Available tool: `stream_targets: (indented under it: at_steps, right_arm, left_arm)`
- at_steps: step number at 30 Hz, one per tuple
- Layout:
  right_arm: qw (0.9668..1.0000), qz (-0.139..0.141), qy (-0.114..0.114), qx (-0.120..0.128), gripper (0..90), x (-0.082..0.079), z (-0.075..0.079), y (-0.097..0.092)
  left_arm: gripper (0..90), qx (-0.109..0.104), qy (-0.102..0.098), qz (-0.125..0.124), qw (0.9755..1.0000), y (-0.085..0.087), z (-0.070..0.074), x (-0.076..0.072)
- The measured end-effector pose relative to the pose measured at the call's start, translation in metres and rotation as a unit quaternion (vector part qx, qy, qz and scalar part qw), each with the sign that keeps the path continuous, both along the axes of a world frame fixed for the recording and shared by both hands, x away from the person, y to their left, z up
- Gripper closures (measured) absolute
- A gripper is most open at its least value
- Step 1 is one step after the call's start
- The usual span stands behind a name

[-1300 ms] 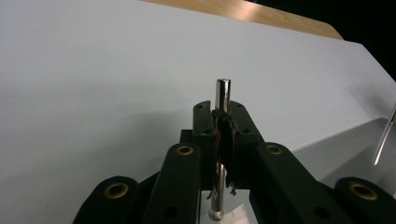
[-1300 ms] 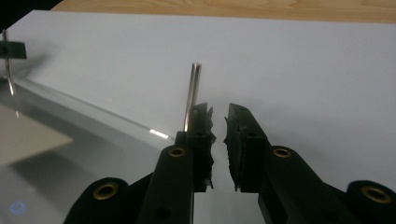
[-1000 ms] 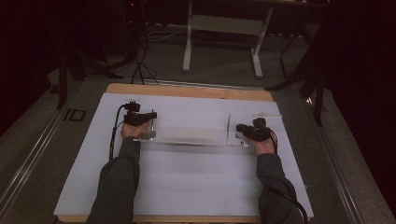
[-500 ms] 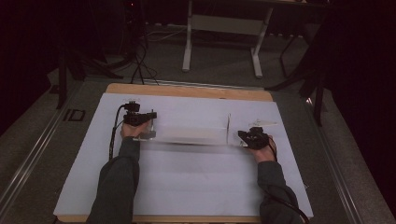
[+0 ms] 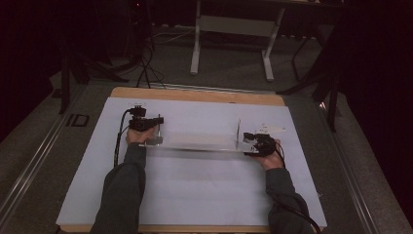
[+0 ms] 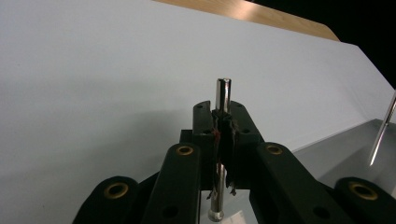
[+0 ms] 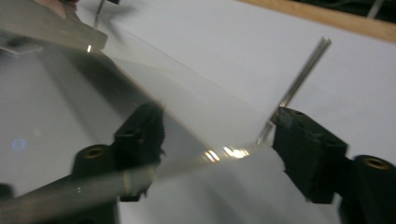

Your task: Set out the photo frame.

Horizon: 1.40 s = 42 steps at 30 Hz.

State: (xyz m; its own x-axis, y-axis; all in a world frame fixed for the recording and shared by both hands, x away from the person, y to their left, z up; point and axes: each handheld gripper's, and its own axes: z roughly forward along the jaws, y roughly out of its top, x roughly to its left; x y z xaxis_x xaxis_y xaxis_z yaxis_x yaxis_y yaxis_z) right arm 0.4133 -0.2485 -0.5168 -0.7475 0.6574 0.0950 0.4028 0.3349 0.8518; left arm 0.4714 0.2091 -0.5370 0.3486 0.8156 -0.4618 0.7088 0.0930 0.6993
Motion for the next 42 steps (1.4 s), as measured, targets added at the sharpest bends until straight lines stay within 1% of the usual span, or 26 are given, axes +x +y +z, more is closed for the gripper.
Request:
stream_targets:
  at_steps: [1,2,6,8,9,10,11,18,20,21,31,33,36,38,39,42]
  right_arm:
    - [1.0,0.001,-0.004,-0.001,29.6,0.0,0.002,0.002]
    - [0.9999,0.008,-0.008,0.004,29.7,-0.001,0.003,0.003]
    - [0.9994,0.022,-0.027,-0.006,29.2,-0.002,0.008,0.011]
    - [0.9992,0.03,-0.026,0.001,31.0,-0.002,0.009,0.013]
    - [0.9992,0.031,-0.027,0.0,33.1,-0.001,0.009,0.014]
    - [0.999,0.036,-0.024,0.005,38.0,-0.001,0.008,0.015]
    - [0.9989,0.041,-0.023,0.007,39.0,-0.001,0.007,0.016]
    - [0.9986,0.046,-0.023,0.005,41.8,-0.001,0.008,0.017]
    - [0.9986,0.047,-0.023,0.005,42.1,-0.001,0.008,0.017]
    - [0.9986,0.048,-0.023,0.005,42.2,-0.001,0.008,0.017]
    - [0.9985,0.049,-0.024,0.004,42.4,-0.001,0.008,0.016]
    - [0.9985,0.049,-0.023,0.004,42.5,-0.001,0.009,0.016]
    - [0.9985,0.05,-0.025,0.003,42.5,-0.001,0.008,0.016]
    - [0.9984,0.051,-0.026,0.002,42.6,-0.001,0.008,0.016]
    - [0.9984,0.051,-0.026,0.003,42.7,-0.001,0.008,0.016]
    - [0.9984,0.051,-0.025,0.003,42.9,-0.001,0.008,0.016]
  left_arm:
    - [84.7,0.0,0.0,0.0,1.0,0.0,0.0,0.0]
    - [84.7,0.0,0.001,0.0,1.0,0.0,0.0,0.0]
    - [84.7,0.0,0.004,0.0,1.0,0.0,0.0,0.001]
    - [84.7,-0.002,0.005,0.0,1.0,0.0,0.0,0.001]
    - [84.7,-0.002,0.005,0.0,1.0,0.0,0.0,0.001]
    - [84.7,-0.003,0.005,0.0,1.0,0.001,0.0,0.001]
    - [84.7,-0.002,0.004,0.0,1.0,0.0,0.0,0.001]
    - [84.4,-0.004,0.005,0.001,1.0,0.001,0.0,0.001]
    - [84.3,0.0,0.004,0.0,1.0,0.0,0.001,0.0]
    - [84.2,-0.003,0.005,0.0,1.0,0.001,0.0,0.001]
    - [82.7,0.004,0.007,0.001,1.0,0.0,0.002,0.0]
    - [81.1,0.006,0.013,-0.001,0.9999,0.001,0.001,0.0]
    - [76.8,0.001,0.014,0.001,0.9999,0.002,-0.001,-0.001]
    - [74.7,0.01,0.012,0.002,0.9999,0.002,-0.001,-0.001]
    - [72.0,0.016,0.01,0.003,0.9998,0.002,0.0,-0.002]
    - [64.9,0.022,0.003,0.0,0.9997,0.004,0.002,-0.003]
